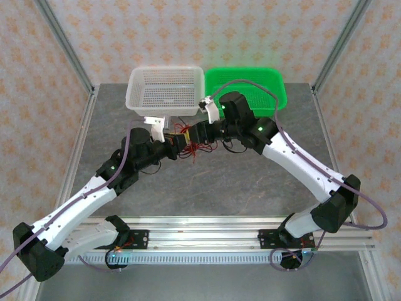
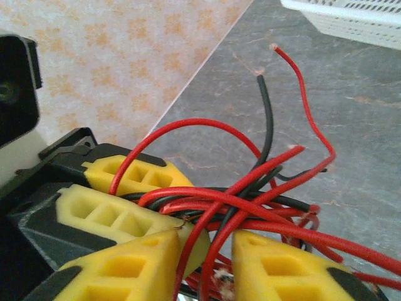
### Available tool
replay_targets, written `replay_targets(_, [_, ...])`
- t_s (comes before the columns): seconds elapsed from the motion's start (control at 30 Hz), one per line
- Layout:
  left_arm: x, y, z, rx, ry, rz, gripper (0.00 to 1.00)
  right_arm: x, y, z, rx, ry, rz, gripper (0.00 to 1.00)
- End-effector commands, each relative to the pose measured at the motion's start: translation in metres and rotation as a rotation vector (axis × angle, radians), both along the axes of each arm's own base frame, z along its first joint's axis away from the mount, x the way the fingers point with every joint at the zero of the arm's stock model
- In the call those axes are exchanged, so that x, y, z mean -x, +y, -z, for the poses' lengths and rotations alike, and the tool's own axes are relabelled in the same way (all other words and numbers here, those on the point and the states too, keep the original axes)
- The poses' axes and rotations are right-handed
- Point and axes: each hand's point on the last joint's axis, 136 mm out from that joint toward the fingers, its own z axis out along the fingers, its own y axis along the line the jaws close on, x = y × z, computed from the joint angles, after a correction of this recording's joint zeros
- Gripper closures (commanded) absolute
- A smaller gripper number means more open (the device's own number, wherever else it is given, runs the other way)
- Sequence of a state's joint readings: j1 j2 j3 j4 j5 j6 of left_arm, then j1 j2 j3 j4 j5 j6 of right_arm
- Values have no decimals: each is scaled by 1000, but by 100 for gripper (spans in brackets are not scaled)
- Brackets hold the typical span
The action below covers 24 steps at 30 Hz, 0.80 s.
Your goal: Untangle the cables
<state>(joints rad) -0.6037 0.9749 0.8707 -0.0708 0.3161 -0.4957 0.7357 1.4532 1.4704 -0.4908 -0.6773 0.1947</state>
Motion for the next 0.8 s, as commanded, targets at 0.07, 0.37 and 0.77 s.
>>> replay_targets(0.07, [9,-7,-48,91,-150,71,100,15,8,-11,-66,-14,-77,85])
replay_targets(0.37, [-1,19,-45,-17,-125,-48,100,-15,-34,-2,59,-78,115,100])
replay_targets(0.77, [-1,45,-49,-50,-124,-125,100,-56,-112,43,129,-73,335,100])
